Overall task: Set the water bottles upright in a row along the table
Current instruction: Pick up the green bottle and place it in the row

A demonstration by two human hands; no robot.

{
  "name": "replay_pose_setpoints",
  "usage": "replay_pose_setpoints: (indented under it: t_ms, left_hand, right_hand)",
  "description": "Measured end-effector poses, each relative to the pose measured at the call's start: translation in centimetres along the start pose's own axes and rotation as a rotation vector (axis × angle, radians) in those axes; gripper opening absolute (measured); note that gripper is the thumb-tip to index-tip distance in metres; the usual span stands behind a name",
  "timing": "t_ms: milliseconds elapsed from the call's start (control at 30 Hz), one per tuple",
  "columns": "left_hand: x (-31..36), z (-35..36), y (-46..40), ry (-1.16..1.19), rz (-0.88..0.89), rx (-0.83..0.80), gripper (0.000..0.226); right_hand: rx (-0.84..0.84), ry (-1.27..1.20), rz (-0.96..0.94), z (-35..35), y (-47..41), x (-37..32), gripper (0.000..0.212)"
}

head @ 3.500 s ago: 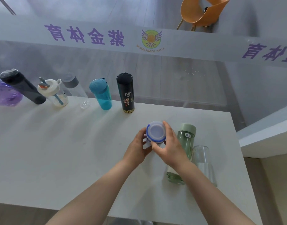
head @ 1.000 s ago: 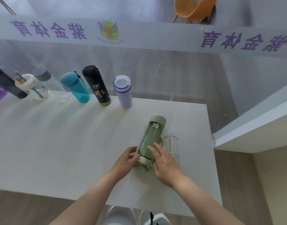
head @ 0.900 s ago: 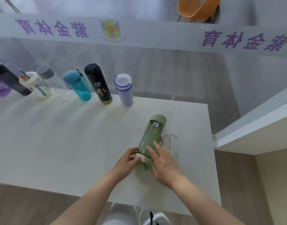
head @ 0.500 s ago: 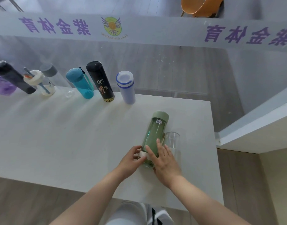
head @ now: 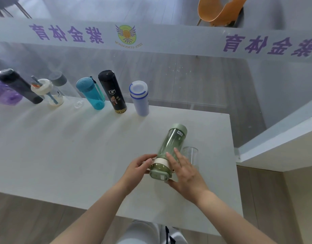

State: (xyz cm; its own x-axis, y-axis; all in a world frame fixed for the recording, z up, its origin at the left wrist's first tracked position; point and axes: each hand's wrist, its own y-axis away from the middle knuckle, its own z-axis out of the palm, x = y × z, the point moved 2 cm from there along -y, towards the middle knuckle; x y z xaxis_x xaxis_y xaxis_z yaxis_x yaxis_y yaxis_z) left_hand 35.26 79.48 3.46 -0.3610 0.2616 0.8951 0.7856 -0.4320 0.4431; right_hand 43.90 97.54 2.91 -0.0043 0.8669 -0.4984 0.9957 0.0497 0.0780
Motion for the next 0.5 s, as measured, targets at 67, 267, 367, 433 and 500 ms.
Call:
replay_pose_setpoints:
  t_ms: [67, 267, 367, 433, 500]
  left_hand:
    - [1.1, 0.0, 0.1, 0.022, 0.026, 0.011, 0.030]
    - [4.8, 0.8, -0.4, 0.046, 0.145, 0.025, 0.030]
    - [6.5, 1.1, -1.0, 0.048, 0.210, 0.047, 0.030]
    - [7.4, 1.2, -1.6, 0.030, 0.244, 0.049, 0.032]
    - [8.2, 1.4, -2.3, 0.008, 0.275, 0.027, 0.035]
  right_hand:
    - [0.025, -0.062, 0.032, -0.8, 0.0, 0.0, 0.086]
    - [0.097, -0.184, 0.082, -3.9, -0.6, 0.2, 0.087]
    - [0.158, -0.258, 0.078, -5.6, -1.3, 0.1, 0.082]
    - [0.200, -0.335, 0.082, -6.8, -1.9, 0.2, 0.078]
    - [0.228, -0.432, 0.108, -7.8, -2.6, 0.4, 0.073]
